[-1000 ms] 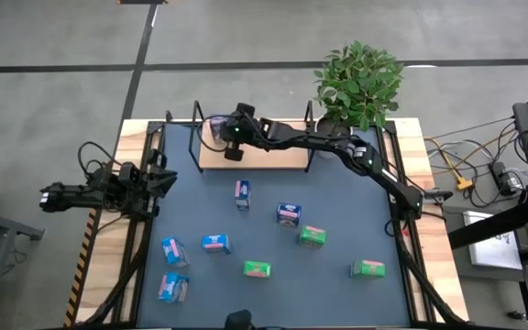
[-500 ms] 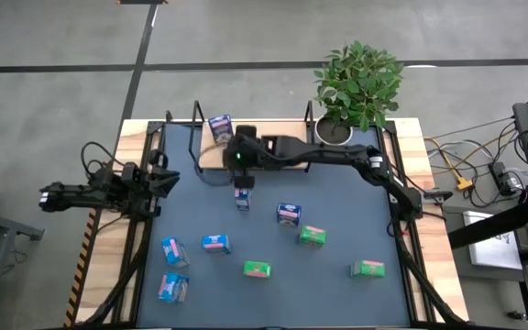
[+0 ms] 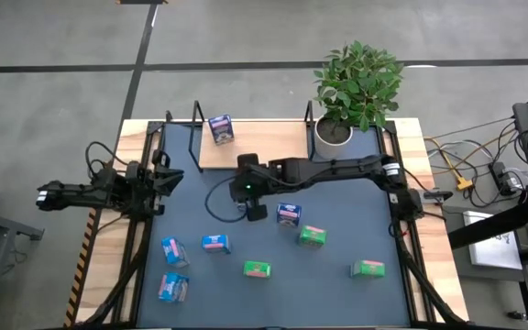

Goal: Stack cereal on shelf
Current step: Put the top right blue cereal box on the shelf

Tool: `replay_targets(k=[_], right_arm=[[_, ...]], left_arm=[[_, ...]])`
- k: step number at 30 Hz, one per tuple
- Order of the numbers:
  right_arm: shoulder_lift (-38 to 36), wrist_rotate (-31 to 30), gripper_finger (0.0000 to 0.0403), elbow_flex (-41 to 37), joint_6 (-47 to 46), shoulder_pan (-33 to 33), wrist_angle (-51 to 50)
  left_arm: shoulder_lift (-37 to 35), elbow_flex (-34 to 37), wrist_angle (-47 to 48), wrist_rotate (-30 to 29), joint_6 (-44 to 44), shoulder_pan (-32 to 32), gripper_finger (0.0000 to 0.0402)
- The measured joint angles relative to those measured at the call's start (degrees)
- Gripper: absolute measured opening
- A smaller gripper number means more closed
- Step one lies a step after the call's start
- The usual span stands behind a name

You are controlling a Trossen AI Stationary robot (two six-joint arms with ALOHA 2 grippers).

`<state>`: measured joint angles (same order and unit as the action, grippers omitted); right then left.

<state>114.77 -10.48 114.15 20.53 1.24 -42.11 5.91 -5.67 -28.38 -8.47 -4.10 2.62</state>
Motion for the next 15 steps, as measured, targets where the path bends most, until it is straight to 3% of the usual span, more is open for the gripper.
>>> replay_targets(k=[8, 15], right_arm=[[-11.1, 0.7, 0.0009, -18.4, -1.2, 0.3, 11.6], [-21.3, 0.6, 0.0009, -35.5, -1.5, 0.3, 27.7]], left_arm=[[0.1, 0.0, 0.2, 0.0, -0.5, 0.0, 0.0038], [0.9, -0.4, 0.3, 0.0, -3.3, 0.0, 0.0038]])
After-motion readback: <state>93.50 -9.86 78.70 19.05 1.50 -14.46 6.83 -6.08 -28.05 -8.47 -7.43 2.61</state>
